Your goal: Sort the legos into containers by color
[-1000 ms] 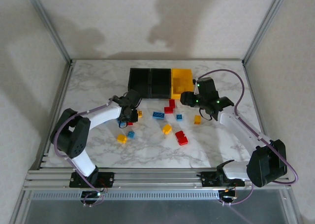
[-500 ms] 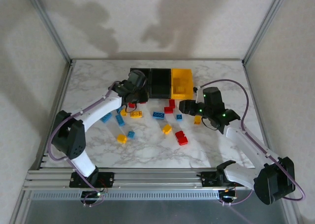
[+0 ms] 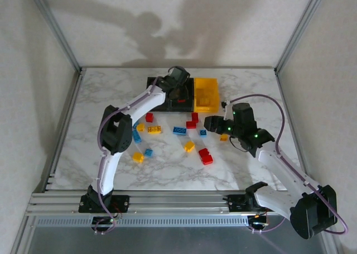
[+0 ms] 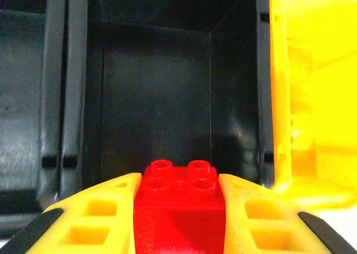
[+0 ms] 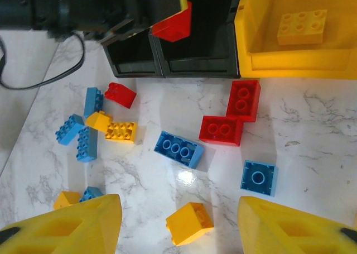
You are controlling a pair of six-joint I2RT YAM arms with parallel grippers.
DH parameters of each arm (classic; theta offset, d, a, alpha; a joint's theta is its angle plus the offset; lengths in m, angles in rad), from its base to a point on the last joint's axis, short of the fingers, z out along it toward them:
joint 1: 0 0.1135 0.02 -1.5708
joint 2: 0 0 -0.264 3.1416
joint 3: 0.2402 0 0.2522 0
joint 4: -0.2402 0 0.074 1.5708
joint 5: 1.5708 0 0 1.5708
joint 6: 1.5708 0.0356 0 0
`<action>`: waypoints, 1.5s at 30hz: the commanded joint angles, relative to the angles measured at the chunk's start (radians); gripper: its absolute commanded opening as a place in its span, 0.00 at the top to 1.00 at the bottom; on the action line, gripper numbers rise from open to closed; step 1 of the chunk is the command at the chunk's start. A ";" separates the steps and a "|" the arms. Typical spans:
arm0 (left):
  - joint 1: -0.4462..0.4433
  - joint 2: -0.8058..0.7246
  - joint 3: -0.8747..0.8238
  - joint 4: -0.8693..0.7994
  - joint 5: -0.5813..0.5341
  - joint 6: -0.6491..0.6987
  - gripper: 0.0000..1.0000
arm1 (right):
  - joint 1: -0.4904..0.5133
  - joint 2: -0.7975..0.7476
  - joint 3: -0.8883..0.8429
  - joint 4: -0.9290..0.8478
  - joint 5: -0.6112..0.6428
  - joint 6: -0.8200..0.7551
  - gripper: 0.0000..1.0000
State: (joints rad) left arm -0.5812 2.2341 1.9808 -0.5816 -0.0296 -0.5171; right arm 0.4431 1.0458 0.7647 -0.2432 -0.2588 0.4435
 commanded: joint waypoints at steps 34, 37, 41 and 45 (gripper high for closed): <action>-0.031 0.010 0.140 -0.110 -0.028 0.003 0.49 | 0.009 -0.005 0.010 -0.016 0.034 -0.008 0.40; -0.049 -0.083 0.038 -0.072 -0.007 0.009 0.47 | 0.009 -0.002 0.018 -0.032 0.038 -0.008 0.39; -0.058 -0.228 -0.155 0.000 0.062 0.008 0.44 | 0.008 -0.005 0.020 -0.042 0.029 -0.009 0.38; -0.065 -0.355 -0.340 0.047 0.111 0.012 0.36 | 0.015 -0.026 0.003 -0.055 0.045 -0.021 0.33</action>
State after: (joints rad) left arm -0.6445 1.9480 1.7374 -0.5690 0.0212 -0.5201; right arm 0.4442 1.0382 0.7616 -0.2703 -0.2291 0.4389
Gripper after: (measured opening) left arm 0.629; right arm 0.656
